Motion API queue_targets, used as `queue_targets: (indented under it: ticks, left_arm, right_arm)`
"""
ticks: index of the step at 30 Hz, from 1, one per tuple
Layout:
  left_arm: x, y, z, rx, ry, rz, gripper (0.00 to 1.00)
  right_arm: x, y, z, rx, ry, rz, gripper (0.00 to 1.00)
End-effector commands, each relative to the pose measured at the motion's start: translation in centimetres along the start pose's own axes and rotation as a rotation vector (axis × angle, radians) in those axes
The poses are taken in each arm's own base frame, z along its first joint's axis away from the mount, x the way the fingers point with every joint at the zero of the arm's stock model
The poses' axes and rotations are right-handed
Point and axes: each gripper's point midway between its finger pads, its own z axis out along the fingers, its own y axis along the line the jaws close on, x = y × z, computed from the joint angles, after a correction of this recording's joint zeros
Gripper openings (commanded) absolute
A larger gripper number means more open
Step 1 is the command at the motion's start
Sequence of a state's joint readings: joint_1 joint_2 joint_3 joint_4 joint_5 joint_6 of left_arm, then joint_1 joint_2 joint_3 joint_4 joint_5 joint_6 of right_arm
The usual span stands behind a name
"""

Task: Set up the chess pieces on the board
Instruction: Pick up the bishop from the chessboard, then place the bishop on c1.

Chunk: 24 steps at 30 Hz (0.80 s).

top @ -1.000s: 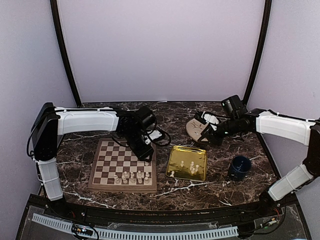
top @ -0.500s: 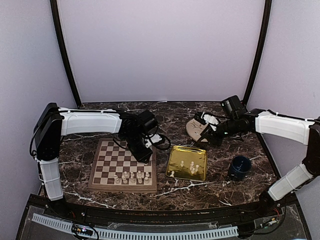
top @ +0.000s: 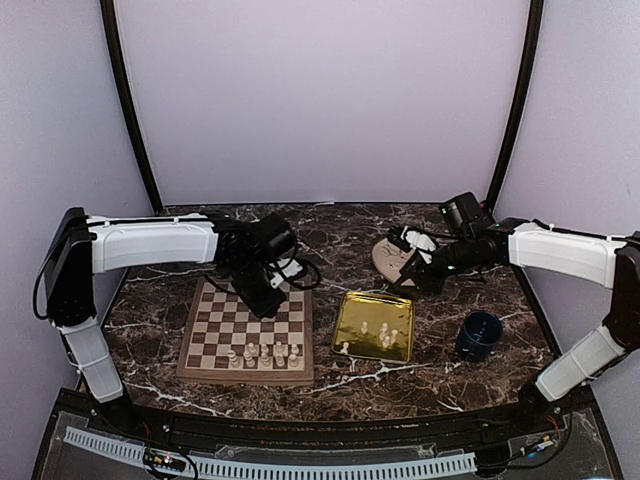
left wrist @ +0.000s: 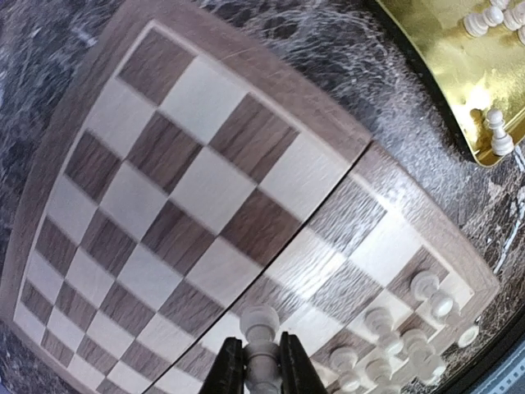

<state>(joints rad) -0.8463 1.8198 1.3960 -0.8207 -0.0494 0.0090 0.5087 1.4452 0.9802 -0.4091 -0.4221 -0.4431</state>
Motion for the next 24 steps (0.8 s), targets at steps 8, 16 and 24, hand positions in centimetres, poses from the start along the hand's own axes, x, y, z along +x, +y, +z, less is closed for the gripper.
queue_targets:
  ticks: [8, 16, 24]
  left_arm:
    - [7.6, 3.9, -5.2, -0.055, -0.01, -0.314, 0.12]
    - [12.6, 2.6, -5.8, -0.014, 0.013, -0.463, 0.13]
    - [14.1, 0.0, -5.2, 0.133, -0.031, -0.522, 0.14]
  right_arm:
    - [0.0, 0.0, 0.3, -0.013, 0.001, -0.006, 0.43]
    - [0.2, 0.2, 0.7, -0.04, 0.011, 0.003, 0.43]
    - [0.4, 0.1, 0.9, -0.04, 0.02, 0.002, 0.43]
